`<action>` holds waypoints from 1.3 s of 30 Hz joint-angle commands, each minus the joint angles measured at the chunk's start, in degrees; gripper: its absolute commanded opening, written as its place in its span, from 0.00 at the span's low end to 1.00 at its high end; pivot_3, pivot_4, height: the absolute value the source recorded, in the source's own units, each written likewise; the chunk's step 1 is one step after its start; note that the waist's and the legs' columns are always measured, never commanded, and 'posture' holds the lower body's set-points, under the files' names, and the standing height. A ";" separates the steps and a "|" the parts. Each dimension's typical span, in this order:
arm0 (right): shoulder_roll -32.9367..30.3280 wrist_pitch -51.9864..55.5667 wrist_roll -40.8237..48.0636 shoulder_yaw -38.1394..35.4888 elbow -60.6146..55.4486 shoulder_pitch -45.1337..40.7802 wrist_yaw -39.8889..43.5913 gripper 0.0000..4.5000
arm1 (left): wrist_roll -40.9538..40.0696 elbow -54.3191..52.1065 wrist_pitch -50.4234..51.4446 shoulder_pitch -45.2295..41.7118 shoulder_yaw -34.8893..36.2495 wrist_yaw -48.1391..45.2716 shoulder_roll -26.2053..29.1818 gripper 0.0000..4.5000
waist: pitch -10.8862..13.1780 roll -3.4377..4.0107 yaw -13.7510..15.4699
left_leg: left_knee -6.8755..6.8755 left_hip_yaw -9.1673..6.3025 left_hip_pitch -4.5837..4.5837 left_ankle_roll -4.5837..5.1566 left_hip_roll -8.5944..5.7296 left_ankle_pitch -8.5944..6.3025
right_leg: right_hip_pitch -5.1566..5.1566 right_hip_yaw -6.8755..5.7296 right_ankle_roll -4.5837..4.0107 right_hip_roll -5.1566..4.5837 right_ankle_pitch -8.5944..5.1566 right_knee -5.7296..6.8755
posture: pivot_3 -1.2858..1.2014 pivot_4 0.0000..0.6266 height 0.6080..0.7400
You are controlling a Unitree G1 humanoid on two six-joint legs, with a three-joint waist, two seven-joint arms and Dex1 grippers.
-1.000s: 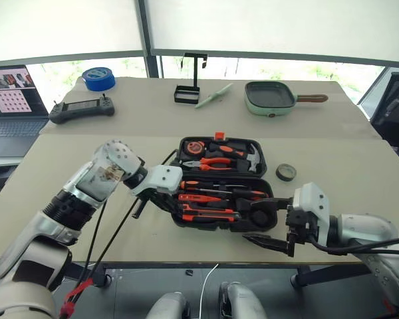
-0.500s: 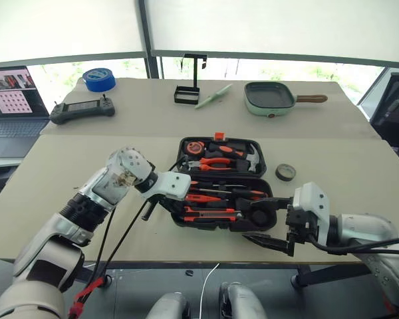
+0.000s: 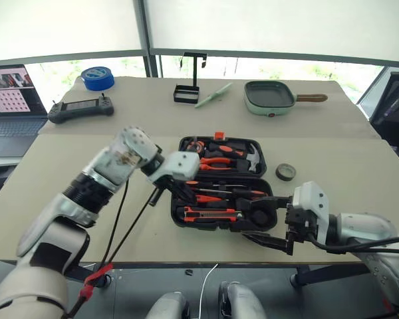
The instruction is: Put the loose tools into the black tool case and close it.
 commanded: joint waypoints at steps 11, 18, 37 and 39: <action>-0.23 -0.64 0.73 -2.43 -3.03 2.59 -1.06 1.00 | 10.29 3.40 -12.74 3.39 0.00 8.16 -5.03 0.03 | -0.07 0.09 1.53 | 0.25 0.00 0.08 0.17 0.00 -0.09 | 0.25 0.07 0.15 -0.08 0.08 -0.02 | 0.52 0.24 1.00; -1.56 0.54 1.98 -8.20 -1.44 4.51 -1.06 1.00 | -7.04 -8.17 3.76 5.10 13.76 5.00 -3.57 0.08 | -0.06 0.10 0.83 | 0.15 0.00 -0.02 0.12 0.02 -0.06 | -0.01 0.07 0.12 0.02 0.07 0.06 | 0.52 0.24 1.00; -8.56 -7.06 -17.66 3.96 38.94 -24.82 4.53 1.00 | -27.54 -24.43 22.33 13.31 29.91 9.58 4.41 1.00 | -0.02 0.15 -0.90 | -0.05 0.12 0.14 -0.04 0.02 0.00 | 0.05 0.14 0.07 -0.01 0.08 -0.10 | 0.52 0.24 1.00; -5.90 -8.66 -21.86 8.43 46.45 -31.32 4.64 1.00 | -27.17 -25.10 22.05 13.62 29.58 10.86 4.01 1.00 | -0.02 0.15 -0.86 | -0.13 0.13 0.11 -0.11 0.04 0.05 | -0.01 0.09 0.01 -0.02 0.05 -0.09 | 0.52 0.24 1.00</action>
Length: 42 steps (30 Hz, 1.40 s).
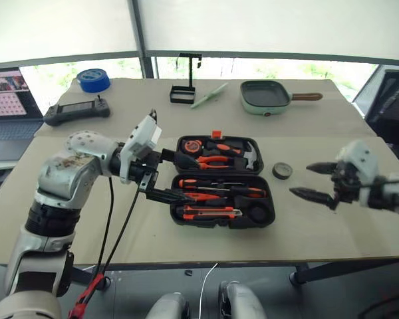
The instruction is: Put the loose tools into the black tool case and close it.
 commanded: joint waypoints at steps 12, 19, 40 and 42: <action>10.88 -15.23 -19.81 14.64 34.26 -21.12 2.75 0.84 | -0.69 -5.10 -1.08 1.91 1.12 5.67 1.21 1.00 | 0.08 0.13 -0.45 | -0.01 -0.03 -0.02 -0.07 -0.01 0.04 | -0.02 -0.14 -0.04 -0.04 0.00 0.00 | 0.52 0.24 1.00; 11.64 -19.45 -21.17 13.74 36.69 -21.96 3.21 0.31 | -0.76 -5.60 -1.24 2.31 0.90 6.44 1.53 1.00 | 0.09 0.16 -1.11 | -0.06 -0.05 0.04 -0.26 0.00 0.12 | -0.02 -0.14 -0.09 -0.04 -0.02 0.06 | 0.52 0.24 1.00; 2.38 0.63 -2.41 10.71 -22.11 4.85 16.27 0.02 | 3.96 -4.21 -7.22 4.90 -5.34 0.42 4.52 1.00 | 0.23 0.43 0.02 | -0.14 -0.17 0.02 -0.32 0.02 0.12 | -0.03 -0.14 -0.19 -0.05 -0.09 0.12 | 0.52 0.24 1.00; 2.39 0.33 -3.01 10.82 -21.75 5.54 15.29 0.02 | 4.12 -3.99 -7.46 4.75 -5.41 0.20 4.57 1.00 | 0.22 0.41 0.33 | -0.08 -0.13 0.02 -0.31 -0.02 0.11 | -0.02 -0.08 -0.14 -0.07 -0.05 0.12 | 0.52 0.24 1.00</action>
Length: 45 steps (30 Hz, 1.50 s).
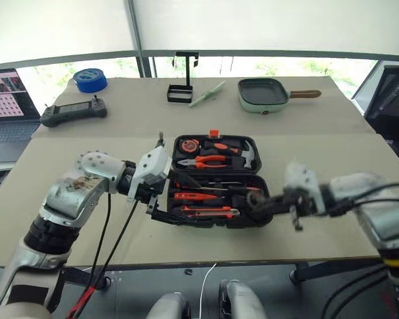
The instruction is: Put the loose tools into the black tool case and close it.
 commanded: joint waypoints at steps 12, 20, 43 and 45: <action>-4.44 -1.30 -3.97 -2.36 -1.25 2.15 -3.52 0.02 | 0.61 -0.40 -2.00 -0.47 0.87 -1.14 0.65 1.00 | -0.01 -0.06 0.18 | -0.04 -0.05 0.00 0.00 0.02 0.01 | 0.00 -0.04 -0.02 0.06 -0.01 -0.02 | 0.52 0.24 1.00; -3.83 -1.40 -4.07 -0.99 -1.31 2.63 -3.90 0.09 | 1.13 0.42 -3.06 -0.26 0.55 -1.06 0.10 1.00 | -0.01 -0.06 0.23 | -0.04 -0.05 0.00 0.00 0.03 0.01 | 0.00 -0.03 -0.02 0.05 -0.01 -0.04 | 0.52 0.24 1.00; -3.05 2.42 2.58 -13.13 14.94 0.60 -9.74 0.24 | 15.46 25.24 -14.50 3.45 4.90 13.02 2.90 0.56 | 0.00 -0.06 0.17 | -0.15 -0.02 -0.03 0.02 0.02 0.01 | -0.07 -0.05 -0.02 0.06 -0.01 -0.06 | 0.52 0.24 1.00; -1.88 -0.53 0.19 -11.00 18.53 -1.10 -9.81 0.10 | 16.98 27.54 -16.10 2.74 3.86 13.61 1.51 0.41 | 0.00 -0.07 0.18 | -0.14 0.00 -0.02 0.02 0.02 0.01 | -0.07 -0.04 -0.02 0.06 -0.01 -0.04 | 0.52 0.24 1.00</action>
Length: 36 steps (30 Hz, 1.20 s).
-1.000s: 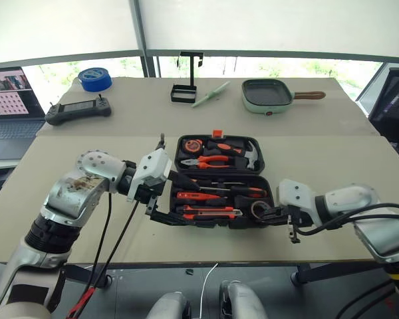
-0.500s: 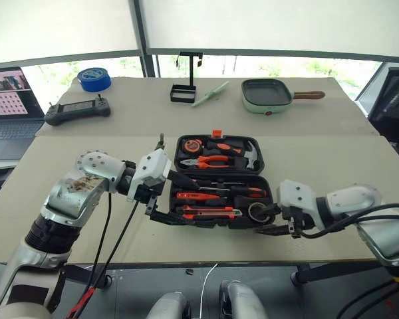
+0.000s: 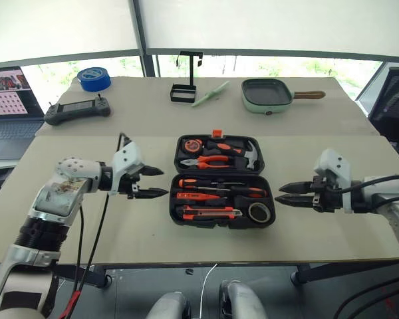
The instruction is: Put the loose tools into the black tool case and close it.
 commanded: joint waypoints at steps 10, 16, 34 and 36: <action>7.35 -12.40 -11.62 10.29 12.63 -13.62 -0.25 0.00 | 4.24 2.89 -3.80 -3.40 -3.66 0.28 -9.12 0.02 | 0.00 0.00 -0.16 | 0.02 0.01 -0.03 0.00 0.01 0.00 | -0.04 -0.01 0.00 0.00 0.00 0.04 | 0.52 0.24 1.00; 7.06 -10.53 -6.18 9.41 5.03 -11.26 7.75 0.00 | 0.31 -4.71 -2.19 -0.58 -3.84 -5.36 -9.39 0.02 | 0.00 0.00 0.30 | 0.03 -0.04 -0.10 0.00 0.02 0.00 | -0.06 -0.05 0.00 -0.01 0.00 0.03 | 0.52 0.24 1.00; 5.13 -18.73 -15.03 5.30 19.73 -10.51 -5.87 0.00 | 4.90 -2.83 -6.64 0.48 -4.37 -5.71 -5.83 0.02 | 0.00 0.00 0.17 | 0.01 -0.07 -0.04 -0.05 0.06 0.04 | -0.03 -0.04 -0.09 0.04 0.10 0.05 | 0.52 0.24 1.00; 6.25 -21.17 -16.55 6.76 22.33 -11.16 -5.61 0.00 | 4.44 -2.39 -5.82 -0.58 -4.20 -4.64 -7.35 0.02 | 0.00 0.00 0.00 | 0.00 -0.04 -0.10 -0.04 0.05 0.04 | -0.03 -0.08 -0.07 0.03 0.11 0.05 | 0.52 0.24 1.00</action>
